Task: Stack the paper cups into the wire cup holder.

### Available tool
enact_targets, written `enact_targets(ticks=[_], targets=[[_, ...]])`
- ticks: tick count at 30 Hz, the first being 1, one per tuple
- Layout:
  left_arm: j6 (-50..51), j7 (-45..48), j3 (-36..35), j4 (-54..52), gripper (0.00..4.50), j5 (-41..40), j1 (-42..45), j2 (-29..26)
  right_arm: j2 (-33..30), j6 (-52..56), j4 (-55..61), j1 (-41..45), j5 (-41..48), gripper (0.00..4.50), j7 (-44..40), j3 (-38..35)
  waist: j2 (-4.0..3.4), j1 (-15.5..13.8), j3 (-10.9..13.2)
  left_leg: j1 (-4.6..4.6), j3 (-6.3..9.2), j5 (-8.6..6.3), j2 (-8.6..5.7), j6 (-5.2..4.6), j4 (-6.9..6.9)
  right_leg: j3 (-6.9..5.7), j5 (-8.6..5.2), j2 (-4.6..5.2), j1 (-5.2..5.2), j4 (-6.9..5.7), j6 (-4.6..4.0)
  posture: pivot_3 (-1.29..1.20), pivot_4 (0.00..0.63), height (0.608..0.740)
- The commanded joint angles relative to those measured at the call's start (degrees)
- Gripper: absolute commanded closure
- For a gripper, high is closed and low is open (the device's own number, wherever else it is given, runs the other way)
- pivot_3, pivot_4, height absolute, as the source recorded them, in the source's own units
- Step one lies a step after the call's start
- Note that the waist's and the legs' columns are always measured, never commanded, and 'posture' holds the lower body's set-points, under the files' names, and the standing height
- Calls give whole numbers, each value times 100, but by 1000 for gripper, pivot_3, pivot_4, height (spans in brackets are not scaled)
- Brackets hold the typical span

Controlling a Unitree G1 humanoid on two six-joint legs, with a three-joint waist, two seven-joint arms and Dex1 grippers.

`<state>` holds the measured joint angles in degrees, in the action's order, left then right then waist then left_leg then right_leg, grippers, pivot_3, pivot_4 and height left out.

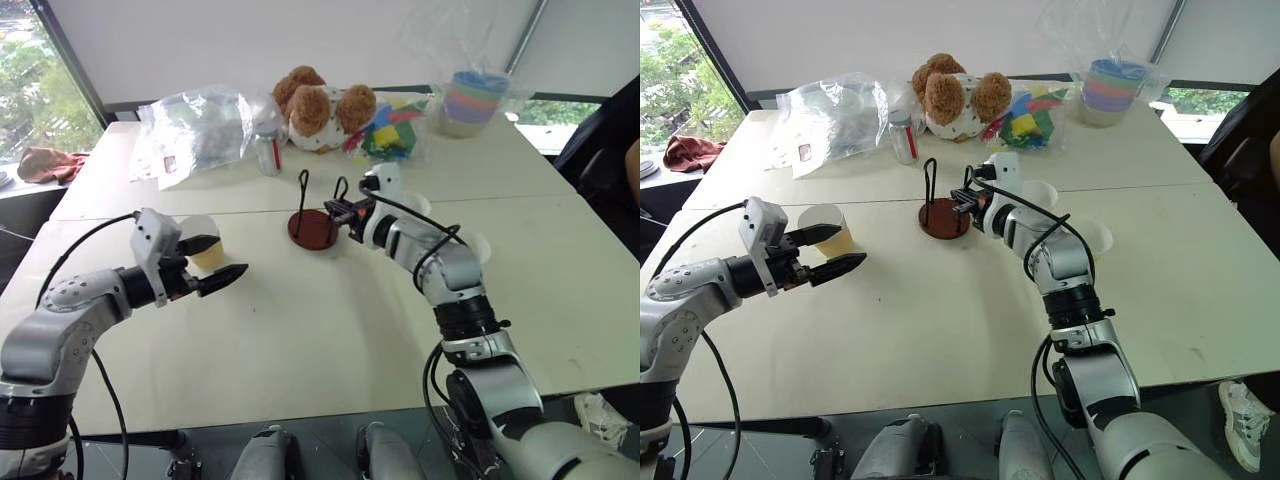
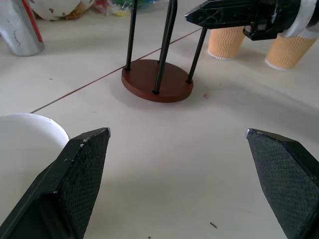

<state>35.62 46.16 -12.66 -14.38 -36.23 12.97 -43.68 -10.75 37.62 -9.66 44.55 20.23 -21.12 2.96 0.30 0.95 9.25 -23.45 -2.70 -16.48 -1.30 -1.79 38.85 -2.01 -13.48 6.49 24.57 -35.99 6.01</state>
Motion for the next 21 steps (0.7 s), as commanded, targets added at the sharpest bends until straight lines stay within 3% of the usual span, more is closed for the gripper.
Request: enact_targets(ticks=[1, 9, 14, 21], targets=[[-88, 106, -76, -71, 0, 22, 74, -75, -7, 574, 1483, -121, 91, 4435, 428, -160, 0, 1, 0, -1, 0, 1, 0, 2, -3, 1, 0, 3, 2, 0, 0, 0, 150, 740], [666, 775, 117, -865, 0, -687, -111, -439, -489, 3140, 5114, -1660, 719, 4435, 994, -280, 1, -11, 0, -2, 5, -17, -4, -17, -19, -2, -1, 21, 2, 22, -2, 0, 150, 740], [936, 1145, 382, -1347, 0, -879, -296, -736, -517, 3886, 5703, -1901, 881, 4435, 1122, -519, -4, 12, 2, 3, -2, -19, -2, -21, -19, -1, -6, 22, 1, 32, -14, 0, 150, 740], [738, 1062, 678, -1232, 0, -651, -91, -598, -348, 4065, 5782, -2195, 856, 4435, 1238, -489, -4, -22, 3, 3, 1, -17, -5, -20, -19, -6, -11, 20, -3, 31, -23, 0, 150, 740]])
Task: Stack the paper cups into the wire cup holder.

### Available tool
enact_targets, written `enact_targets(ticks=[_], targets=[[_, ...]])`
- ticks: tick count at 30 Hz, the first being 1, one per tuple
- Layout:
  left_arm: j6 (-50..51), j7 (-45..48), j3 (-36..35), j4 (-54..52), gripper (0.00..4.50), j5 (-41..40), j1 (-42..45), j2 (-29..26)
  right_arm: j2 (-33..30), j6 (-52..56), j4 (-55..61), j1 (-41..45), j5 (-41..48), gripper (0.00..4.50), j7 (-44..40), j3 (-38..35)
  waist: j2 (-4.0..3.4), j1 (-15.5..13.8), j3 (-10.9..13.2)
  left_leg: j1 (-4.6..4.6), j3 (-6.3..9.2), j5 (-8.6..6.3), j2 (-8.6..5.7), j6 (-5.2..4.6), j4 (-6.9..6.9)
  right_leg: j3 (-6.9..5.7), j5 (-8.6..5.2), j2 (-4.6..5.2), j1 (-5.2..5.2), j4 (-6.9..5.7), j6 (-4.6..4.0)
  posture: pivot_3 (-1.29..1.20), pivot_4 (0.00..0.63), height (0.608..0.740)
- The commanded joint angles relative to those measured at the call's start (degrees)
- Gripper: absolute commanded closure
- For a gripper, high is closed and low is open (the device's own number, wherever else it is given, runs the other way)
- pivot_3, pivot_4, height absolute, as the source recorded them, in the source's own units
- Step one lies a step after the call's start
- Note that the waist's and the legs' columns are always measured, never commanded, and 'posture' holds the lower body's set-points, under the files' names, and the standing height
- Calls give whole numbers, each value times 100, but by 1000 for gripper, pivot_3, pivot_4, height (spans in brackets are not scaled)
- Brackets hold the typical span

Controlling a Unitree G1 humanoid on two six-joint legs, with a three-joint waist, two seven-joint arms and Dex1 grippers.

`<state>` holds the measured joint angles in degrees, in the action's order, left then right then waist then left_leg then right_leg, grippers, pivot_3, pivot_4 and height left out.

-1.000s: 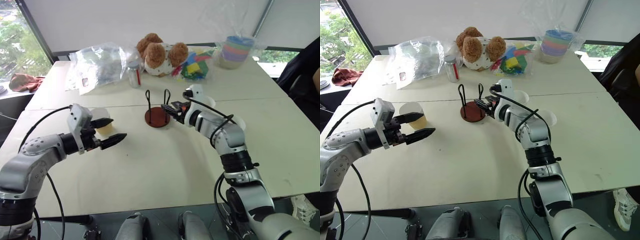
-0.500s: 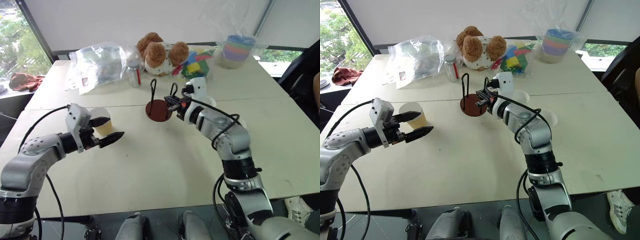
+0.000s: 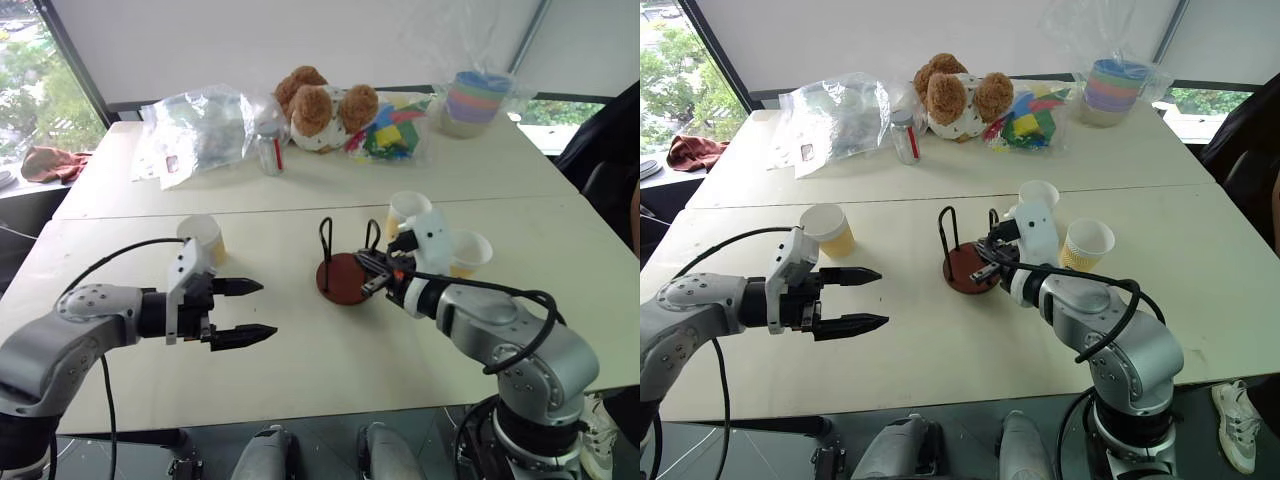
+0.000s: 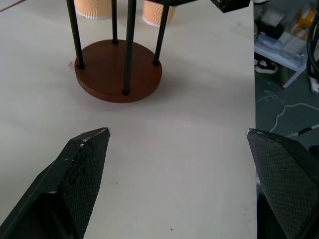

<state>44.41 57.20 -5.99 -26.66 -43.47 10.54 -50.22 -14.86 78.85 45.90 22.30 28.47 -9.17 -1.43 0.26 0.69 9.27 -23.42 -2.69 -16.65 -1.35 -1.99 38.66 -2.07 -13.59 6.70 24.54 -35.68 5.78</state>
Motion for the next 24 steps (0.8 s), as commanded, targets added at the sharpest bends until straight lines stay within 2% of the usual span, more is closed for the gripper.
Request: enact_targets(ticks=[1, 4, 6, 9, 14, 20, 22, 24], targets=[[-156, -55, 33, 20, 0, 104, 175, 77, 74, -70, 215, 17, 15, 4086, 55, -49, 0, 5, 0, 0, -1, 0, 0, 0, 0, 0, 0, -1, -1, 1, 0, 0, 150, 740], [-210, -52, 84, 94, 0, 200, 221, 115, 45, -107, 185, 0, -20, 2946, 67, -15, 0, 8, 0, 0, -1, 0, 0, -2, 0, -3, 1, -10, -2, 3, 3, 0, 150, 740], [-216, -33, 95, 170, 0, 206, 289, 141, -110, -131, 162, 48, -52, 1829, 22, 52, 0, 5, 0, 0, -1, 0, 1, -2, 0, -9, 10, -24, -2, 3, 19, 0, 150, 740], [-172, 34, 146, 260, 0, 153, 445, 191, -280, -56, 224, 150, 77, 420, -149, -95, 3, -9, 1, 0, -1, -1, 1, -4, 3, -10, 11, -24, -6, 4, 20, 0, 150, 740], [-136, 311, 412, 550, 0, 145, 863, 249, -543, 179, 672, 162, 691, 420, -718, -583, 4, -7, 2, 0, 1, -2, 1, -7, 9, -13, 11, -27, -11, 5, 21, 0, 150, 740], [-348, 1003, 995, 1196, 0, 544, 1640, 148, -1253, 463, 978, -468, 2308, 420, -1981, -2272, 8, -20, 5, -2, 6, -7, 2, -17, 10, -22, 10, -30, -24, 23, 24, 0, 150, 740], [-286, 1288, 1027, 1504, 0, 513, 2122, 142, -2215, 338, 588, -873, 2484, 420, -2689, -2928, 12, -41, 11, -2, 5, -9, 2, -20, 13, -22, 10, -30, -27, 26, 24, 0, 150, 740], [-225, 1438, 1043, 1624, 0, 450, 2460, 195, -3190, 109, 265, -1511, 2519, 420, -3496, -3198, 19, -105, 16, -3, 6, -13, 1, -27, 19, -24, 10, -29, -34, 34, 24, 0, 150, 740]])
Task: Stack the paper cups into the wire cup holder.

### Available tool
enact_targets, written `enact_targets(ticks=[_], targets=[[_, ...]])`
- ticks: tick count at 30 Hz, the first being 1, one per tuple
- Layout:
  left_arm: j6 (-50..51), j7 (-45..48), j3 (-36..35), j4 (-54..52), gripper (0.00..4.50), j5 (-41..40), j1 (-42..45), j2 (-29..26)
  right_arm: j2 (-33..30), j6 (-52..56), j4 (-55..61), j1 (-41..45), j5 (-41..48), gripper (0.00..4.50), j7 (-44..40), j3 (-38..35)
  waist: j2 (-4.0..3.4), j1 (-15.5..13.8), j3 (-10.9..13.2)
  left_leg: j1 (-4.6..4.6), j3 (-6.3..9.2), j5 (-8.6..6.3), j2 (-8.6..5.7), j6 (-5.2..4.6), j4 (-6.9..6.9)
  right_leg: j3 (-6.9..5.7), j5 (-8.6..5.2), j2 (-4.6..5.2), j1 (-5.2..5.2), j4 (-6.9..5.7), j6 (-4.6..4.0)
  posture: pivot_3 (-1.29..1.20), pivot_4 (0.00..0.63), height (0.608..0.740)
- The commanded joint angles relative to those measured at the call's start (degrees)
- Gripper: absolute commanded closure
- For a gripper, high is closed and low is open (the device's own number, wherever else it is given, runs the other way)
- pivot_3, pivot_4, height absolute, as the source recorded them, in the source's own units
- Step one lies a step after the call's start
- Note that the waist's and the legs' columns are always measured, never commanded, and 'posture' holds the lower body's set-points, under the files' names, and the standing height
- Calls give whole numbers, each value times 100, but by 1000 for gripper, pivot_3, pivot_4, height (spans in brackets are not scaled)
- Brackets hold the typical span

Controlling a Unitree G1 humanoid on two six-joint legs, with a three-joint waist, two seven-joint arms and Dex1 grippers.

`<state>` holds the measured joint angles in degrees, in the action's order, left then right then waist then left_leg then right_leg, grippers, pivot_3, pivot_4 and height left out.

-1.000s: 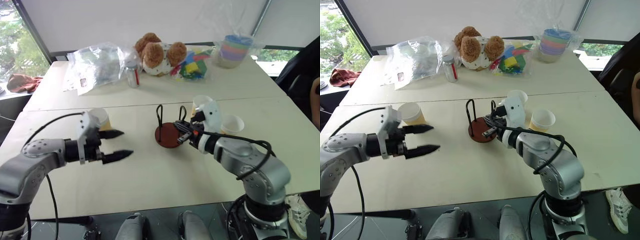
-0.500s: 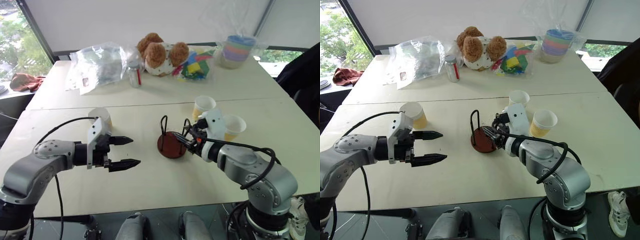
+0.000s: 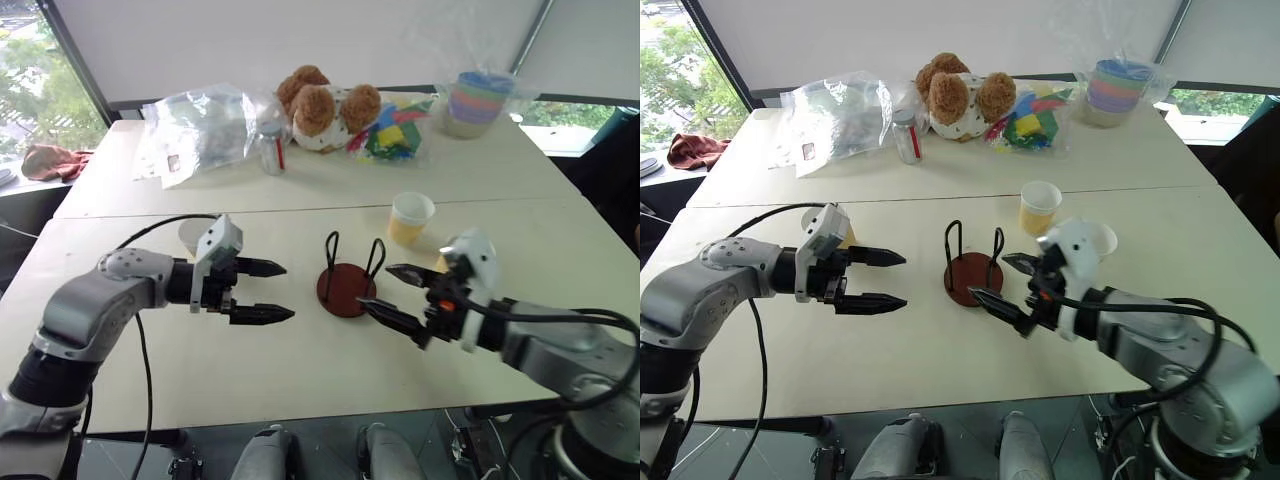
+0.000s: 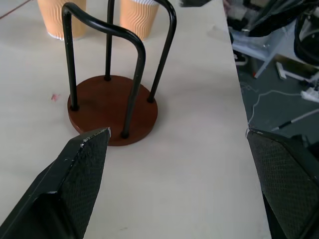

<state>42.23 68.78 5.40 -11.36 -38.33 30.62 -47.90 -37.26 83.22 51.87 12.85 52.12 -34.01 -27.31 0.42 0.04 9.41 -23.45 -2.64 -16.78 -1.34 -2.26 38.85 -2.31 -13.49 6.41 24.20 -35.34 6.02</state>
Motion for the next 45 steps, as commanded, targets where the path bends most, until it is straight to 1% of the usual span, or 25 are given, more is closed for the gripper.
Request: enact_targets(ticks=[1, 2, 3, 5, 7, 10, 12, 16, 21, 24, 25, 27, 29, 30, 31, 32, 33, 37, 40, 42, 43, 45], targets=[[11, 320, -87, 100, 0, -77, 524, -18, -1286, -541, -393, -854, 116, 420, -1319, -630, 3, -60, 2, 0, 0, -3, 0, -5, 3, -1, -1, -1, -5, 10, -1, 0, 150, 740], [59, 361, -79, 73, 0, -106, 582, -18, -1624, -789, -543, -1130, -12, 420, -1591, -659, 3, -70, 1, 1, -2, -6, 1, -10, 3, 0, -1, -1, -10, 15, -2, 0, 150, 740], [149, 479, -79, -21, 0, -175, 621, -99, -2056, -1261, -894, -1304, -360, 420, -1919, -653, 3, -62, 2, 4, -2, -8, 1, -14, 3, 0, -1, -1, -14, 16, 0, 0, 150, 740], [331, 688, -102, -243, 0, -323, 653, -262, -2683, -2103, -1733, -1231, -1008, 420, -2160, -483, -1, -6, 5, 5, -12, -9, 3, -15, 9, 8, -1, -3, -11, 14, 3, 0, 150, 740], [513, 756, -131, -440, 0, -461, 668, -336, -3022, -2691, -2400, -982, -1301, 420, -2369, -271, 4, 26, 8, 5, -17, -9, 4, -15, 19, 13, -2, -3, -11, 13, 2, 0, 150, 740], [502, 854, -43, -732, 0, -428, 671, -440, -3475, -4066, -3600, -305, -2178, 420, -2744, 694, 5, 57, 10, 6, -15, -9, 6, -15, 23, 13, -3, -3, -14, 12, 1, 0, 150, 740], [487, 842, -21, -796, 0, -405, 671, -422, -3540, -4625, -4125, 108, -2515, 420, -3034, 1265, 5, 57, 10, 7, -15, -8, 6, -15, 22, 13, -3, -2, -13, 11, 1, 0, 150, 740], [405, 758, 1, -816, 0, -280, 571, -388, -3355, -5392, -5054, 1006, -3030, 420, -3627, 2252, 0, 56, 16, 1, -14, -7, 6, -13, 19, 13, -1, -3, -5, 10, 4, 0, 150, 740], [423, 591, -88, -841, 0, -256, 422, -388, -2978, -5925, -5851, 1846, -3507, 420, -4038, 2956, -3, 59, 21, -1, -17, -7, 6, -12, 20, 13, -1, -3, -4, 10, 6, 0, 150, 740], [536, 410, -208, -908, 0, -366, 323, -339, -2710, -6192, -6419, 2196, -3768, 420, -4308, 3286, -3, 52, 23, -1, -17, -6, 6, -10, 22, 13, 0, -3, -4, 8, 6, 0, 150, 740], [581, 357, -248, -955, 0, -419, 274, -333, -2636, -6335, -6650, 2279, -3894, 647, -4400, 3407, -3, 47, 23, -1, -16, -6, 6, -10, 22, 12, -1, -2, -4, 8, 6, 0, 150, 740], [610, 283, -300, -1038, 0, -445, 174, -376, -2472, -6674, -7135, 2456, -4147, 1273, -4500, 3582, -3, 48, 24, -1, -16, -4, 5, -6, 22, 12, 0, -1, -5, 9, 6, 0, 150, 740], [639, 243, -383, -1063, 0, -477, 117, -444, -2355, -6858, -7481, 2647, -4275, 2259, -4628, 3651, -3, 51, 27, -1, -17, 4, 4, 7, 22, 12, 0, 1, -5, 9, 6, 0, 150, 740], [652, 240, -421, -1063, 0, -491, 97, -476, -2306, -6904, -7598, 2754, -4318, 2855, -4678, 3665, -5, 56, 31, -1, -17, 6, 4, 11, 22, 12, 0, 1, -5, 9, 6, 0, 150, 740], [657, 235, -444, -1064, 0, -497, 79, -499, -2270, -6953, -7682, 2832, -4357, 3308, -4732, 3676, -10, 58, 35, -1, -17, 8, 4, 14, 22, 12, 0, 1, -5, 8, 6, 0, 150, 740], [655, 231, -452, -1064, 0, -500, 64, -514, -2241, -6997, -7743, 2888, -4389, 3925, -4781, 3682, -18, 57, 39, -1, -18, 8, 4, 15, 22, 12, 0, 1, -4, 8, 6, 0, 150, 740], [652, 199, -440, -1082, 0, -498, 26, -502, -2217, -7033, -7761, 2918, -4394, 4413, -4863, 3692, -19, 58, 41, -1, -18, 9, 3, 15, 23, 12, 0, 1, -4, 7, 7, 0, 150, 740], [651, 49, -373, -1200, 0, -501, -167, -410, -2157, -7216, -7709, 3003, -4502, 4468, -5004, 3730, -19, 57, 41, 0, -17, 13, 4, 24, 21, 11, 0, 0, -4, 5, 7, 0, 150, 740], [623, 39, -380, -1201, 0, -456, -247, -465, -2275, -7279, -7448, 3471, -4612, 4468, -5244, 3745, -35, 62, 51, 0, -18, 15, 4, 27, 24, 12, 1, 1, -3, 3, 7, 0, 150, 740], [582, 102, -376, -1135, 0, -394, -254, -549, -2283, -7085, -7172, 4077, -4628, 4468, -5533, 3819, -59, 82, 69, 0, -22, 15, 1, 27, 29, 15, 2, 3, -1, -1, 9, 0, 150, 740], [536, 149, -356, -1069, 0, -332, -245, -599, -2225, -6897, -7001, 4540, -4560, 4468, -5688, 3917, -68, 97, 75, 0, -27, 15, 2, 27, 29, 22, 4, 2, 4, -4, 13, 0, 150, 740], [478, 218, -308, -960, 0, -245, -220, -652, -2151, -6487, -6654, 5314, -4214, 4468, -5831, 4232, -88, 109, 87, 0, -31, 16, 3, 30, 27, 29, 5, -1, 16, -18, 14, 0, 150, 740]])
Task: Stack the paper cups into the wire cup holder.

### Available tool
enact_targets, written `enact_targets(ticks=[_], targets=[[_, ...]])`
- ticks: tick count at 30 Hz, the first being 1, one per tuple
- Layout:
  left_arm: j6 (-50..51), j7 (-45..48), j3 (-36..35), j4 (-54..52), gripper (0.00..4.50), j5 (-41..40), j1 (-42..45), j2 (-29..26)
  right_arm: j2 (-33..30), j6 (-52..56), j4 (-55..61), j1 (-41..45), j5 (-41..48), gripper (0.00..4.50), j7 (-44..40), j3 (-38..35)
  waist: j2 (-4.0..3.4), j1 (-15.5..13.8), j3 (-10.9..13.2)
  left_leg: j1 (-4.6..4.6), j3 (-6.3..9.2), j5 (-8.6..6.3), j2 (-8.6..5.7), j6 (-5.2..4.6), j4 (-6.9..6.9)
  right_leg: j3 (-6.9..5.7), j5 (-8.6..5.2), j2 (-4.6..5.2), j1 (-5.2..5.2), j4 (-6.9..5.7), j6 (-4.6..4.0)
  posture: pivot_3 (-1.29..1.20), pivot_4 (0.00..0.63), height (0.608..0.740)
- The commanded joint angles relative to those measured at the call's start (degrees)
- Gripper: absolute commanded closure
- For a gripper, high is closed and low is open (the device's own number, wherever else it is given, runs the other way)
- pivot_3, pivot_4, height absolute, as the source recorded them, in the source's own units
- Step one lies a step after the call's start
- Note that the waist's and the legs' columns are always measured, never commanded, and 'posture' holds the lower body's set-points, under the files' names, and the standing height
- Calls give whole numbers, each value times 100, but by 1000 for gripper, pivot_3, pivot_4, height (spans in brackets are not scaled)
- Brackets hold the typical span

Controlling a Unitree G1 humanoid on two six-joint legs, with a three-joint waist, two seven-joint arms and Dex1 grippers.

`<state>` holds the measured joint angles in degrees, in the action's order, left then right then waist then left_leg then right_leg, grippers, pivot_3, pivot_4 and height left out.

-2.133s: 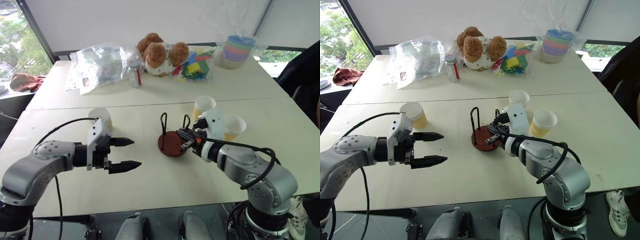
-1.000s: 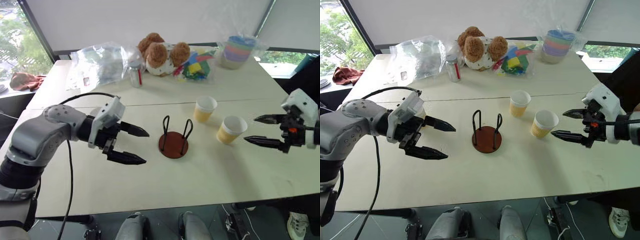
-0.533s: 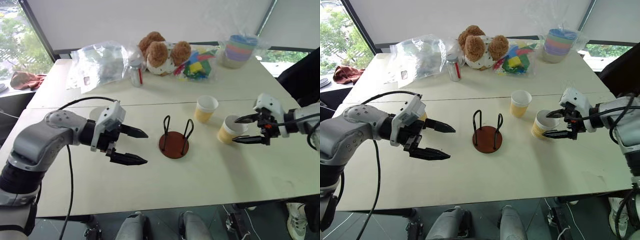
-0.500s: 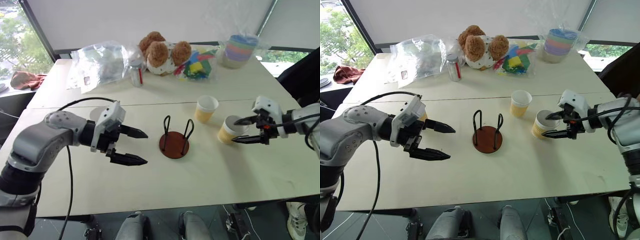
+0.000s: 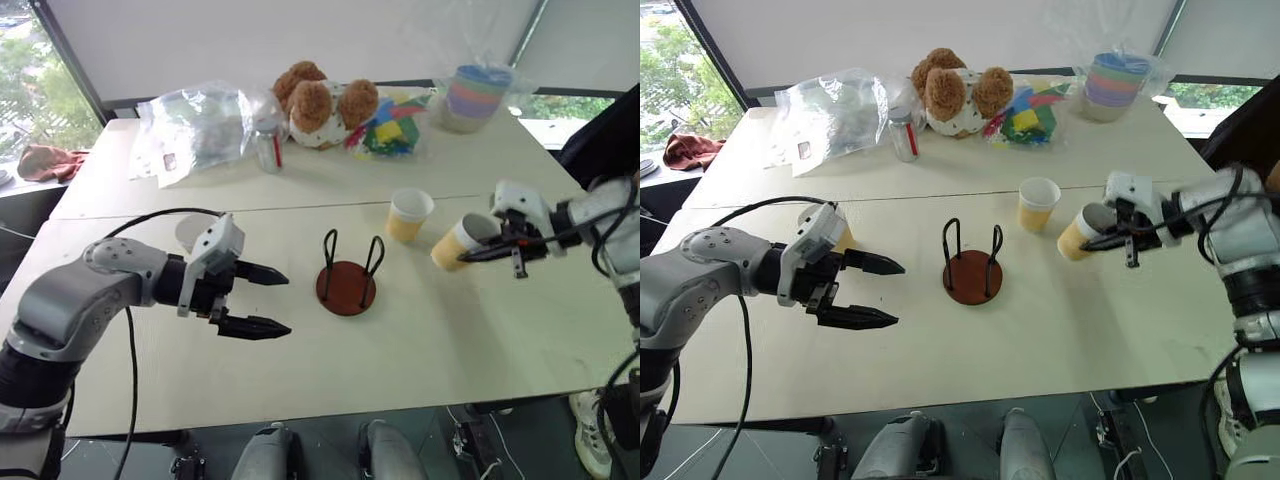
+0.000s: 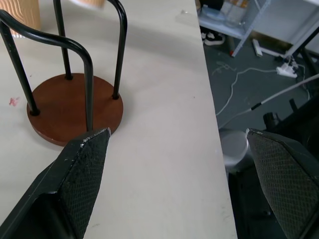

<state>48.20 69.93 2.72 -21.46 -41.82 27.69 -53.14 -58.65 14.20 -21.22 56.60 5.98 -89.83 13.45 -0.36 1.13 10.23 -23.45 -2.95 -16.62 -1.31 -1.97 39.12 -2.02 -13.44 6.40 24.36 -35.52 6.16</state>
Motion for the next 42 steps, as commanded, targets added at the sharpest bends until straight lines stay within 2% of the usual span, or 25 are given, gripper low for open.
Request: enact_targets(ticks=[1, 4, 9, 23, 28, 31, 35, 36, 38, 42], targets=[[-133, 138, -19, 76, 0, 121, 82, -144, -23, 621, 855, 1232, 729, 4468, -267, 371, -9, -15, 5, 0, 0, 2, 1, 4, -6, 1, 0, -1, 9, -9, 0, 0, 150, 740], [-149, 147, 10, 63, 0, 146, 84, -98, -17, 954, 1319, 1728, 1546, 4468, -267, 925, 11, -58, 0, 0, 21, 1, 19, 12, -17, -11, -2, -20, 11, -12, -1, 0, 150, 740], [-58, -86, -140, -46, 0, -1, -2, 99, 158, 1030, 1568, 1907, 1913, 4468, -267, 1442, 22, -62, 4, -7, 17, -11, 0, 7, 0, -16, -1, 7, -3, 6, -1, 0, 150, 740], [181, -434, -314, -324, 0, -353, -294, 145, 686, 219, 948, 2111, 1518, 4468, -267, 2374, 24, -43, 4, -8, 11, -9, -2, 11, 0, -18, -1, 11, 3, 6, -1, 0, 150, 740], [179, -505, -277, -345, 0, -365, -314, 171, 761, 174, 867, 2182, 1535, 4468, -267, 2489, 24, -42, 4, -8, 11, -9, -3, 11, 0, -19, -1, 10, 3, 5, -1, 0, 150, 740], [187, -548, -255, -346, 0, -370, -282, 206, 844, 212, 894, 2164, 1531, 3621, -267, 2441, 24, -37, 4, -8, 11, -9, -2, 11, 0, -19, -1, 10, 3, 4, -1, 0, 150, 740], [144, -555, -207, -318, 0, -301, -273, 222, 893, 387, 997, 2167, 1650, 1603, -267, 2307, 24, -42, 4, -8, 11, -9, -2, 11, 0, -19, -1, 10, 3, 3, -1, 0, 150, 740], [142, -559, -199, -314, 0, -294, -263, 227, 873, 474, 1047, 2176, 1738, 973, -267, 2267, 24, -43, 4, -8, 11, -9, -2, 11, 0, -19, -1, 10, 3, 3, -1, 0, 150, 740], [146, -568, -192, -299, 0, -295, -234, 243, 807, 586, 1108, 2198, 1844, 67, -267, 2201, 24, -44, 4, -8, 11, -9, -2, 11, 0, -19, -1, 10, 3, 3, -1, 0, 150, 740], [193, -587, -218, -270, 0, -364, -102, 290, 645, 481, 392, 2373, 1507, 67, -267, 1824, 24, -50, 4, -8, 11, -9, -3, 11, 1, -19, -1, 11, 3, 3, -1, 0, 150, 740]])
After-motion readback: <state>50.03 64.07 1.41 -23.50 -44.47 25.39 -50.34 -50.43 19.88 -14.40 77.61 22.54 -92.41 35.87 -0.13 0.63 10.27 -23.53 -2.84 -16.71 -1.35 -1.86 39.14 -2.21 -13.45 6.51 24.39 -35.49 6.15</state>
